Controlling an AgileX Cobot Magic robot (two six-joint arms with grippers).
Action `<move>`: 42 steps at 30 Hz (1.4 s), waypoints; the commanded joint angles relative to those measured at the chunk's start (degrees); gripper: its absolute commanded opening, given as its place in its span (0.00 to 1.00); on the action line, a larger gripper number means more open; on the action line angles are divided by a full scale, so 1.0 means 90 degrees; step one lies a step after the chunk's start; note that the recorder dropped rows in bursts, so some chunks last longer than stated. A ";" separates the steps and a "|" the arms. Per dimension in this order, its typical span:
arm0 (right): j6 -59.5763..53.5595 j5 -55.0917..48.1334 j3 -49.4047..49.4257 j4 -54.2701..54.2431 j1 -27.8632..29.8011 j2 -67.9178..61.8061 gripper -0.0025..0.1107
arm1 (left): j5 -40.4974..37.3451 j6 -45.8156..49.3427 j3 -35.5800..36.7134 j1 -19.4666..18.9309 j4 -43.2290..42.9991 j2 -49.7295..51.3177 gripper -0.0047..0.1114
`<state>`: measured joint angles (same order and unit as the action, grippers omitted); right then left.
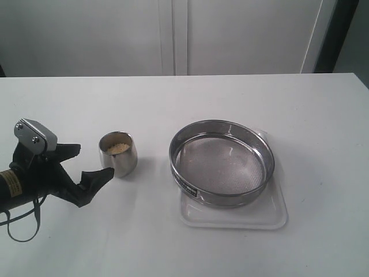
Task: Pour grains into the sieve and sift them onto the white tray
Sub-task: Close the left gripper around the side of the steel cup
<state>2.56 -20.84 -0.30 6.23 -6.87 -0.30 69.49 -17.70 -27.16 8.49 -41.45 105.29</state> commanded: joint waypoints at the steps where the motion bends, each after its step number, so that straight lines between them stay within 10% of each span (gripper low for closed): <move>1: 0.0070 0.0088 0.0034 -0.0022 -0.0007 0.0033 0.02 | 0.0053 -0.0031 0.0047 0.0023 0.0023 0.0010 0.95; 42: 0.0125 0.0088 0.0034 -0.0022 -0.0007 0.0033 0.02 | 0.0053 -0.0380 -0.1604 0.0033 -0.0615 0.1479 0.95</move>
<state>3.41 -20.84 -0.30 6.23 -6.87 -0.30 69.61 -19.56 -40.70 8.49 -45.99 118.38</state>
